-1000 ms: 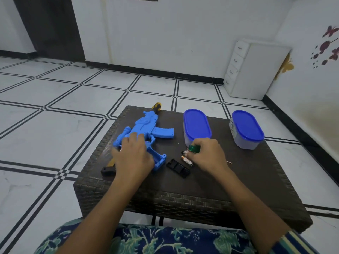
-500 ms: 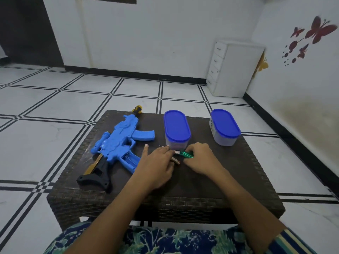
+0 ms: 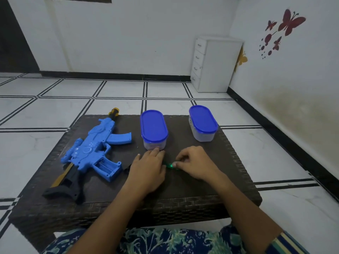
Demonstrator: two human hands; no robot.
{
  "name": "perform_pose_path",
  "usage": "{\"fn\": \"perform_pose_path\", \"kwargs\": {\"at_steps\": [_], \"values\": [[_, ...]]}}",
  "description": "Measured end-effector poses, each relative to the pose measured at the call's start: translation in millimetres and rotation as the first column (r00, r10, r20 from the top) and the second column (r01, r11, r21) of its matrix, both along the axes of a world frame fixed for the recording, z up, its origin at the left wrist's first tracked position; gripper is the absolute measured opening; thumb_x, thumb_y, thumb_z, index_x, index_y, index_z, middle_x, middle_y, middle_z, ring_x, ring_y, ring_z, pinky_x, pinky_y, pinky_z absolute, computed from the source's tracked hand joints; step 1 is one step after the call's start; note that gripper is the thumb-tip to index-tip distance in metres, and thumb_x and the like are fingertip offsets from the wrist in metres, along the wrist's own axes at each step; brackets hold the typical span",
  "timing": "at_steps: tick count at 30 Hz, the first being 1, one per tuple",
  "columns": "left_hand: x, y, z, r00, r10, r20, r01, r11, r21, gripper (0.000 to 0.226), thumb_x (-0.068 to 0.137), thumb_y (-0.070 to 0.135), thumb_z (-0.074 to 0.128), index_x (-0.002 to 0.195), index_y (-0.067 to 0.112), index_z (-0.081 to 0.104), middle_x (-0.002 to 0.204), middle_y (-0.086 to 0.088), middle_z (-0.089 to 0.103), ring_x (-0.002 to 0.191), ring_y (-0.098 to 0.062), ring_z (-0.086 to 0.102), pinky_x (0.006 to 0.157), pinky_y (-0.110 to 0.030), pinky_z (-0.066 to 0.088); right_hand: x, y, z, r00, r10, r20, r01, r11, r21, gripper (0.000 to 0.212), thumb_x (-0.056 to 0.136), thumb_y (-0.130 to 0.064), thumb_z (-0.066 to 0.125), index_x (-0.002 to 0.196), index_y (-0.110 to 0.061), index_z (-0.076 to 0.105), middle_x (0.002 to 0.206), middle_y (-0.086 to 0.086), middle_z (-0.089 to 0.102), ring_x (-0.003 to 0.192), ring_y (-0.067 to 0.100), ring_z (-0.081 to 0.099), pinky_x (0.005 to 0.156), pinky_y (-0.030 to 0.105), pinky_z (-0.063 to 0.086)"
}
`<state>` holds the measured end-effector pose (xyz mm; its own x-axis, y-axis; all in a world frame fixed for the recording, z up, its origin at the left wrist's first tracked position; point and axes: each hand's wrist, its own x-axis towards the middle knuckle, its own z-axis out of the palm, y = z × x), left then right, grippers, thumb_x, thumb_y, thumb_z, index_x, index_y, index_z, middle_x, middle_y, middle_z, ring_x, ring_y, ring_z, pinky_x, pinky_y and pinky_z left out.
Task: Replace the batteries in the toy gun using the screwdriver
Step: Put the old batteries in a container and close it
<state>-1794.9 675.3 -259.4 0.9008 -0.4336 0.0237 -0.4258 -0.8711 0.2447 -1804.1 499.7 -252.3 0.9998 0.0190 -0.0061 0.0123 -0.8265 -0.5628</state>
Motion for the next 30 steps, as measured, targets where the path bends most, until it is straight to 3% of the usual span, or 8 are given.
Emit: {"fn": "perform_pose_path", "kwargs": {"at_steps": [4, 6, 10, 14, 17, 20, 26, 30], "values": [[6.4, -6.8, 6.6, 0.995, -0.036, 0.088, 0.043, 0.995, -0.088, 0.049, 0.098, 0.038, 0.038, 0.146, 0.025, 0.033, 0.154, 0.006, 0.032, 0.138, -0.013, 0.034, 0.109, -0.036, 0.036, 5.3, -27.5, -4.6, 0.892, -0.367, 0.265, 0.321, 0.925, 0.202, 0.010, 0.085, -0.025, 0.072, 0.080, -0.016, 0.073, 0.070, -0.009, 0.066, 0.067, 0.005, 0.062, 0.067, 0.024, 0.053], [8.0, -11.9, 10.1, 0.990, -0.056, 0.126, 0.071, 0.991, -0.116, 0.046, 0.099, 0.037, 0.038, 0.143, 0.025, 0.037, 0.152, 0.007, 0.035, 0.135, -0.012, 0.037, 0.102, -0.032, 0.041, 8.4, -40.7, -5.8, 0.814, -0.502, 0.294, 0.424, 0.858, 0.290, 0.003, 0.086, -0.014, 0.069, 0.083, -0.015, 0.070, 0.071, -0.006, 0.062, 0.066, 0.006, 0.060, 0.068, 0.024, 0.052], [22.6, -35.2, 18.0, 0.961, -0.159, 0.225, 0.186, 0.977, -0.102, 0.042, 0.098, 0.032, 0.042, 0.138, 0.020, 0.046, 0.146, 0.004, 0.044, 0.129, -0.013, 0.044, 0.095, -0.029, 0.044, 23.1, -61.8, -11.4, 0.723, -0.644, 0.249, 0.504, 0.739, 0.446, 0.017, 0.084, -0.006, 0.068, 0.085, -0.019, 0.056, 0.078, -0.004, 0.058, 0.071, 0.008, 0.057, 0.063, 0.015, 0.045], [60.7, -77.8, 27.7, 0.903, -0.291, 0.315, 0.290, 0.956, 0.051, 0.041, 0.095, 0.028, 0.048, 0.134, 0.019, 0.048, 0.144, 0.001, 0.047, 0.127, -0.018, 0.048, 0.093, -0.035, 0.049, 39.5, -71.3, -24.6, 0.780, -0.594, 0.199, 0.432, 0.740, 0.516, 0.027, 0.078, -0.016, 0.078, 0.095, -0.023, 0.058, 0.086, -0.008, 0.061, 0.074, 0.000, 0.058, 0.060, 0.010, 0.042], [92.0, -109.6, 37.4, 0.871, -0.405, 0.279, 0.377, 0.914, 0.150, 0.051, 0.095, 0.027, 0.050, 0.144, 0.019, 0.039, 0.153, -0.001, 0.035, 0.139, -0.018, 0.035, 0.109, -0.036, 0.037, 47.5, -76.7, -29.6, 0.822, -0.532, 0.204, 0.359, 0.762, 0.539, 0.043, 0.072, -0.024, 0.083, 0.110, -0.022, 0.061, 0.094, -0.012, 0.064, 0.079, -0.003, 0.058, 0.063, 0.005, 0.040], [116.6, -131.4, 46.6, 0.833, -0.510, 0.217, 0.455, 0.852, 0.258, 0.052, 0.093, 0.027, 0.054, 0.143, 0.019, 0.041, 0.152, -0.002, 0.037, 0.138, -0.018, 0.037, 0.110, -0.037, 0.036, 50.6, -86.0, -28.8, 0.849, -0.503, 0.163, 0.335, 0.750, 0.571, 0.059, 0.070, -0.030, 0.086, 0.120, -0.024, 0.056, 0.095, -0.016, 0.059, 0.079, -0.007, 0.054, 0.061, 0.002, 0.035], [127.1, -138.0, 47.0, 0.761, -0.628, 0.164, 0.530, 0.748, 0.399, 0.035, 0.096, 0.026, 0.046, 0.126, 0.012, 0.054, 0.129, -0.009, 0.059, 0.107, -0.026, 0.060, 0.090, -0.040, 0.049, 49.5, -94.1, -31.8, 0.868, -0.483, 0.116, 0.332, 0.739, 0.587, 0.067, 0.067, -0.025, 0.087, 0.126, -0.021, 0.055, 0.101, -0.010, 0.062, 0.092, 0.010, 0.062, 0.073, 0.020, 0.049], [119.9, -138.4, 53.3, 0.701, -0.698, 0.149, 0.540, 0.655, 0.529, 0.021, 0.095, 0.018, 0.042, 0.104, 0.010, 0.058, 0.094, -0.007, 0.063, 0.073, -0.020, 0.053, 0.071, -0.033, 0.046, 43.9, -90.0, -34.9, 0.889, -0.436, 0.140, 0.304, 0.790, 0.532, 0.079, 0.060, -0.028, 0.091, 0.127, -0.020, 0.051, 0.114, -0.005, 0.064, 0.098, 0.012, 0.061, 0.075, 0.022, 0.053]]}}
